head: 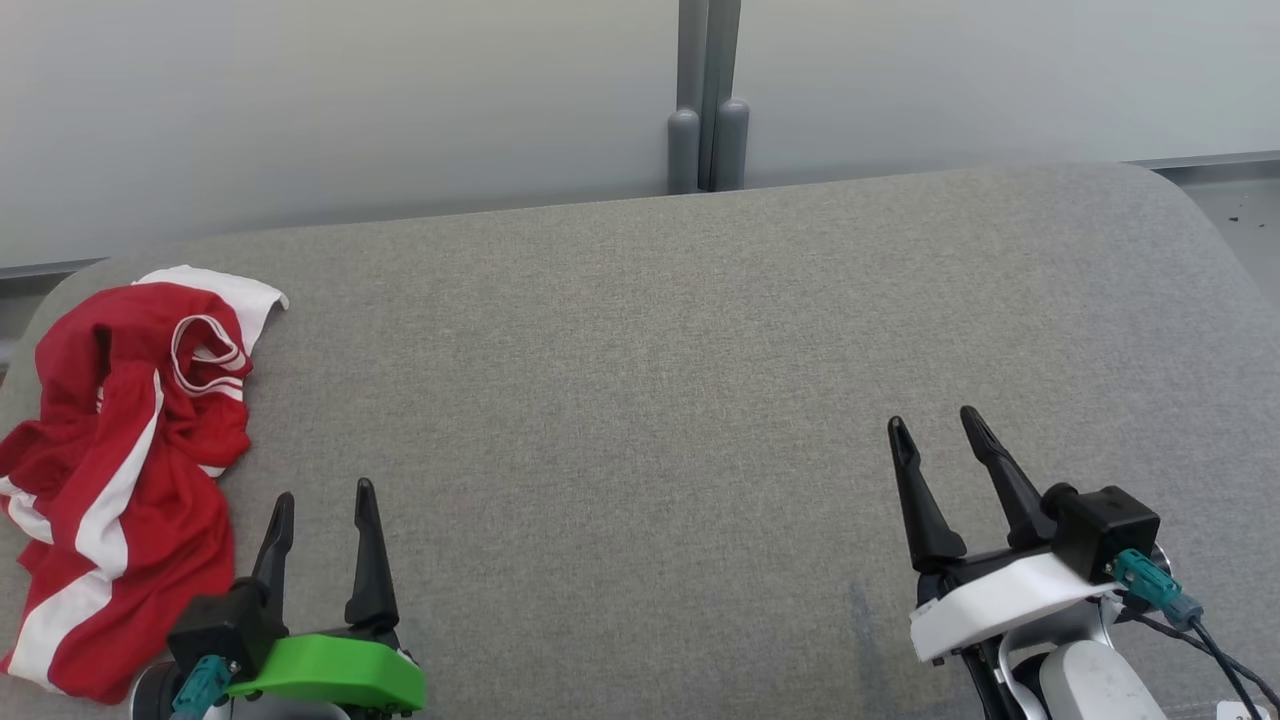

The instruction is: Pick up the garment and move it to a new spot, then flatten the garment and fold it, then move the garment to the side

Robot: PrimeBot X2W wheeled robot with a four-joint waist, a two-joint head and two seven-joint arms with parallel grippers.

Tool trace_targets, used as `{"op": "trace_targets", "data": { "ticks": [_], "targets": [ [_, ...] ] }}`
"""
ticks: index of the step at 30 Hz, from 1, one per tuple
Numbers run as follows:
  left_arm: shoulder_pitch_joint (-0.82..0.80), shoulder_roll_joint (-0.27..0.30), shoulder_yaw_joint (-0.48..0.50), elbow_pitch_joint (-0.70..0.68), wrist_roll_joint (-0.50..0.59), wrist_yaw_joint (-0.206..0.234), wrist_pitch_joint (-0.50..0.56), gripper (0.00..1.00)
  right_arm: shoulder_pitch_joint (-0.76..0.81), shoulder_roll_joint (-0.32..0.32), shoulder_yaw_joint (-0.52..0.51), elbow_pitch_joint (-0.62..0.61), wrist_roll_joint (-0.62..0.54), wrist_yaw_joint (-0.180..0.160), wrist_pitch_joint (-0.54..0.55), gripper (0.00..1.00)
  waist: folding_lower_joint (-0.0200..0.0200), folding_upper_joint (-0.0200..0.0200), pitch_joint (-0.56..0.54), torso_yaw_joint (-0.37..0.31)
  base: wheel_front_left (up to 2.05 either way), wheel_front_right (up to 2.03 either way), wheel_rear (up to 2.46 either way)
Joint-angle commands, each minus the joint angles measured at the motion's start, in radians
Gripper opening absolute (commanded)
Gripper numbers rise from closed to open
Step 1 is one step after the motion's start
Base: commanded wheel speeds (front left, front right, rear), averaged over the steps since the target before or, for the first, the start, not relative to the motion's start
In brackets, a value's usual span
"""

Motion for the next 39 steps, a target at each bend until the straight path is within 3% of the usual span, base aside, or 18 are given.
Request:
{"op": "trace_targets", "data": {
  "ticks": [1, 24, 39],
  "targets": [
    [0.003, 0.005, -0.001, -0.005, 0.021, 0.001, -0.008, 1.00, 0.013, -0.006, 0.005, -0.003, -0.020, 0.001, -0.010, 1.00, 0.0000, 0.0000, 0.000, -0.001, 0.00, 0.00, 0.00],
    [0.036, 0.006, -0.027, -0.021, 0.121, 0.022, -0.043, 1.00, 0.020, -0.008, 0.011, 0.017, -0.149, 0.001, -0.059, 1.00, 0.0000, 0.0000, -0.003, -0.002, 0.00, 0.00, 0.00],
    [0.030, 0.006, -0.024, -0.013, 0.105, 0.022, -0.041, 1.00, 0.015, -0.008, -0.001, 0.020, -0.140, 0.001, -0.058, 1.00, 0.0000, 0.0000, -0.001, -0.002, 0.00, 0.00, 0.00]
  ]
}}
